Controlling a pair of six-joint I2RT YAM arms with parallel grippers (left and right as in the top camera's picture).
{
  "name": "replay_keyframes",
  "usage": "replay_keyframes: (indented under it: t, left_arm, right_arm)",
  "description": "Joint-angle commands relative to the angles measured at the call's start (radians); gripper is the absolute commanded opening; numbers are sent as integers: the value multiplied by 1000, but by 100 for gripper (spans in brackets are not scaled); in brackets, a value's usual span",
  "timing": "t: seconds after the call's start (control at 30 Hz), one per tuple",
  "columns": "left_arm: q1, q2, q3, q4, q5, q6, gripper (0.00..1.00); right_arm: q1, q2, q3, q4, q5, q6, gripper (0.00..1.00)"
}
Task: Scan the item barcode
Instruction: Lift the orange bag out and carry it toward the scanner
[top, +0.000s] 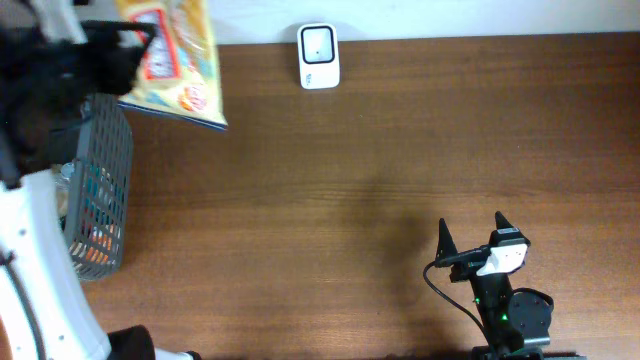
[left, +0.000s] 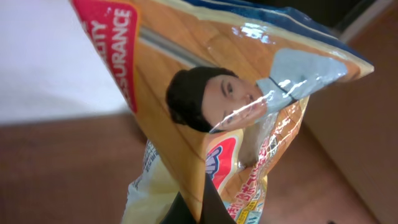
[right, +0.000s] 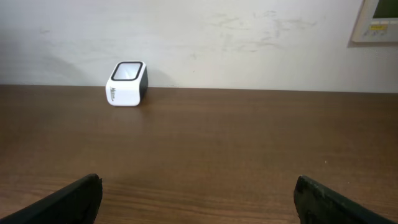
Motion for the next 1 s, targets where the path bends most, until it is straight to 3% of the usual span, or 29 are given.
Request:
replay_keyframes:
  t: [0.0,0.13,0.3,0.67,0.97]
  left_arm:
    - [-134,78,5,-87,-156,-9,0]
    - [-262,182,5,-156,-310,-10,0]
    - [-388,358,4,-166,-379,-64,0]
    - [-512,690,5,-168,-391,-204,0]
    - [-536,763,4,-146,-446,-204,0]
  right_arm:
    - [-5,-7,-9,0,12,4,98]
    - [-5,-7,-9,0,12,4,98]
    - [-5,-7,-9,0,12,4,98]
    - [-5,-7,-9,0,12,4,98]
    - [-5,-7,-9,0,12,4,98]
